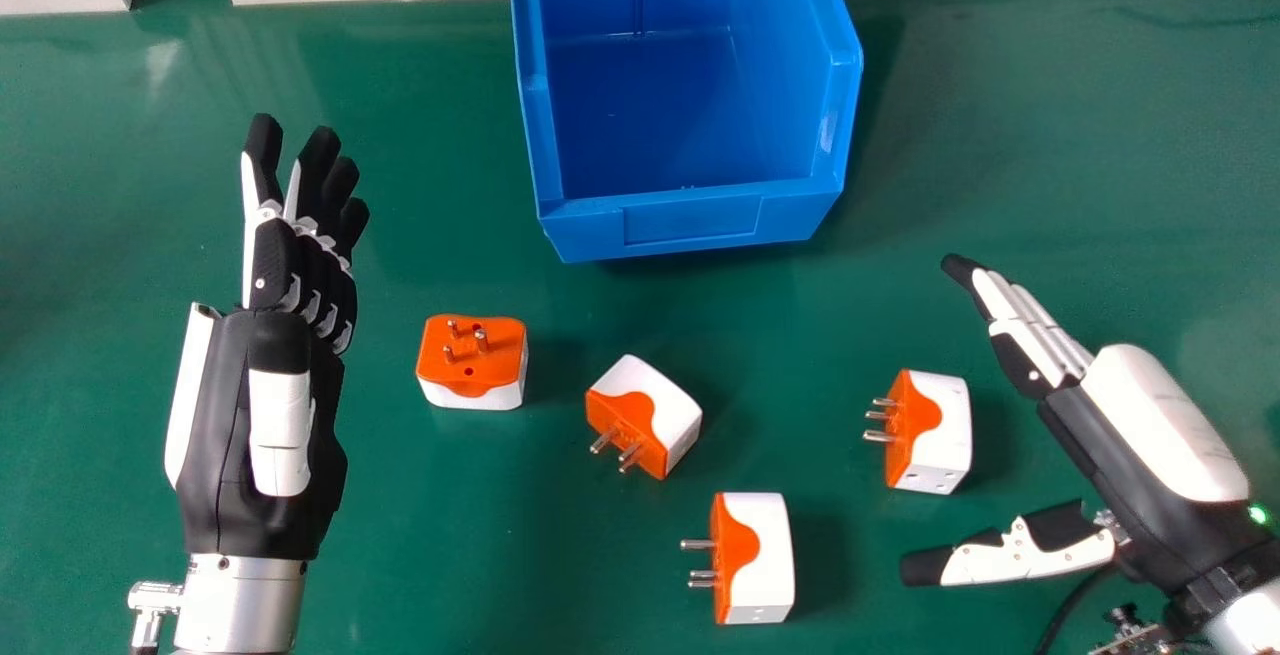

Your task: Pick all objects and put in blue box

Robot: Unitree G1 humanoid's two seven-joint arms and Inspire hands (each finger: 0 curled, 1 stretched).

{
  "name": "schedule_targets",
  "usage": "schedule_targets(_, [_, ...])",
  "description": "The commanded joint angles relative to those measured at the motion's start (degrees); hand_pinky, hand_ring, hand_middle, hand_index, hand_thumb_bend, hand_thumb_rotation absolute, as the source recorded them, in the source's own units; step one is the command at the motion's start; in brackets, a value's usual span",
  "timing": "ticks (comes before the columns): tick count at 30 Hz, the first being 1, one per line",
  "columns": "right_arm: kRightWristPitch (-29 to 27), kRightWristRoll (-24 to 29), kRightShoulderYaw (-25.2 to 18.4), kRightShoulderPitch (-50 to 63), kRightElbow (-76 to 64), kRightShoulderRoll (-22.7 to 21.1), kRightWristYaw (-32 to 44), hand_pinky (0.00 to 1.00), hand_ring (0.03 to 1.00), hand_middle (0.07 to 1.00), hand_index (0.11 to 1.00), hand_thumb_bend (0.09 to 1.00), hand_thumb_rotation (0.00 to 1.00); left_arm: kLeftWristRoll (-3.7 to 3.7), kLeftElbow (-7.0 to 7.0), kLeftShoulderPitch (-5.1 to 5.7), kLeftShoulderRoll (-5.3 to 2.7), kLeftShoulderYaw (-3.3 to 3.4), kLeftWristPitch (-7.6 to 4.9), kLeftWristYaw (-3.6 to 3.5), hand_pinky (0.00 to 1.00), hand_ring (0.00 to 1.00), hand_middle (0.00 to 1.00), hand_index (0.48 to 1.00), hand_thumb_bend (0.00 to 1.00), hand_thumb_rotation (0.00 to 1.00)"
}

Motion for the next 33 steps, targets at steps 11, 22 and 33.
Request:
schedule_targets(11, [-2.69,1.83,0.85,-3.49,6.29,-1.11,-3.42,0.87,0.972,1.0,1.0,1.0,0.42,-0.32,-0.83,-0.15,0.27,0.2,-1.27,-0.34,1.0,1.0,1.0,1.0,0.94,0.96])
schedule_targets(22, [-3.24,0.98,2.18,-5.03,10.59,-1.09,-6.51,0.85,0.952,0.998,1.0,1.0,0.39,-0.62,-0.69,-0.17,0.28,0.28,-1.34,-0.75,1.0,1.0,1.0,1.0,0.94,0.96])
schedule_targets(33, [-0.63,-0.01,4.5,-6.08,11.58,-2.2,-6.94,0.83,0.943,0.991,1.0,1.0,0.39,-0.29,-0.96,-0.04,0.12,0.27,-1.38,-0.43,1.0,1.0,1.0,1.0,0.94,0.96])
